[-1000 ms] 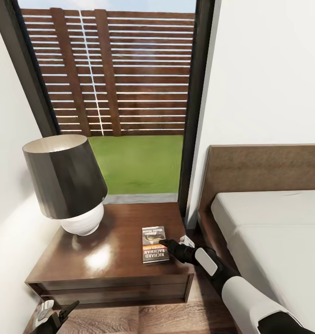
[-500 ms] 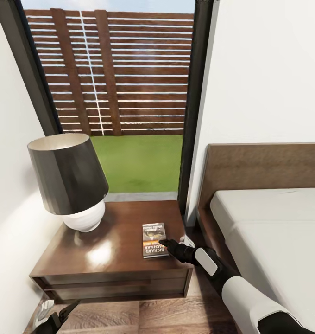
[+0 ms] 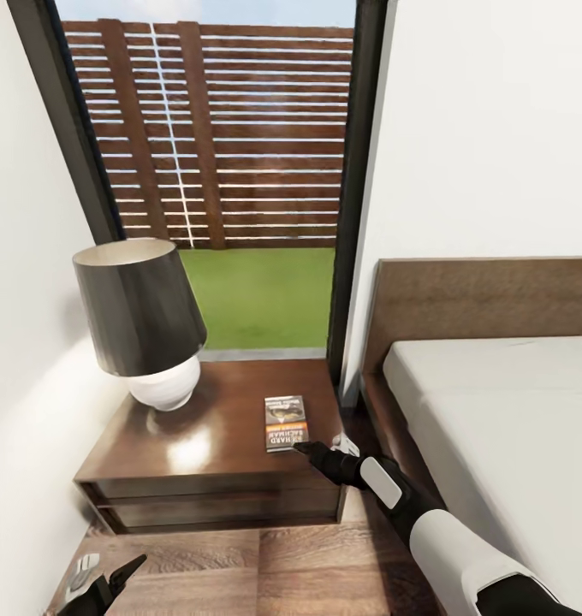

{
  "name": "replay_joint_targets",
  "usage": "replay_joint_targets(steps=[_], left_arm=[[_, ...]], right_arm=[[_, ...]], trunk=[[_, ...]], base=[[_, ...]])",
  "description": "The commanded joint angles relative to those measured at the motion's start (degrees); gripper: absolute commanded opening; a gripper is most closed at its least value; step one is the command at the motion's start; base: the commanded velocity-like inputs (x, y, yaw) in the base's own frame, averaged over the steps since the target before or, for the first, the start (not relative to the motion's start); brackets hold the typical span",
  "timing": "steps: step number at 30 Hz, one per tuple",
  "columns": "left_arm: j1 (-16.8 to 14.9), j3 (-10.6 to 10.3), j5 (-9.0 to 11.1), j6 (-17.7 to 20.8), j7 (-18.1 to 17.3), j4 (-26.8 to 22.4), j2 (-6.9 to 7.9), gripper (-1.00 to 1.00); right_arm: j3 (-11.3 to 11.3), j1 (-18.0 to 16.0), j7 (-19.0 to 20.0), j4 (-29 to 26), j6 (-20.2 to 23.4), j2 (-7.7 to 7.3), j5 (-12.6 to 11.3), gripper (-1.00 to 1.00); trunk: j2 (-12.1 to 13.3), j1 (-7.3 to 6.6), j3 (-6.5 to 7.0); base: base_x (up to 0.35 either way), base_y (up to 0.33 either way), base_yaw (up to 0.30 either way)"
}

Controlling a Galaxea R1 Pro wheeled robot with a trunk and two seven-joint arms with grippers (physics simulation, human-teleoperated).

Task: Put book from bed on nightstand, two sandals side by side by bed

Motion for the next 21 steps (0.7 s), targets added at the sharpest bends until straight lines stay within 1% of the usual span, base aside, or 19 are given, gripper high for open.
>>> replay_joint_targets(steps=[1, 8, 21], left_arm=[[0.0, -0.4, 0.6, 0.6, -0.2, 0.0, 0.03, 1.0], [0.0, -0.4, 0.6, 0.6, -0.1, 0.0, 0.03, 1.0], [0.0, -0.4, 0.6, 0.6, -0.1, 0.0, 0.03, 1.0]], right_arm=[[0.1, 0.0, 0.1, 0.0, 0.1, -0.03, -0.1, 1.0], [0.1, 0.0, 0.1, 0.0, 0.1, -0.03, -0.1, 1.0], [0.1, 0.0, 0.1, 0.0, -0.3, -0.03, -0.1, 1.0]], trunk=[[0.0, -0.03, -0.05], [0.0, -0.03, -0.05], [0.0, -0.03, -0.05]], base=[[-0.202, 0.0, 0.0], [-0.149, 0.0, 0.0], [-0.028, 0.0, 0.0]])
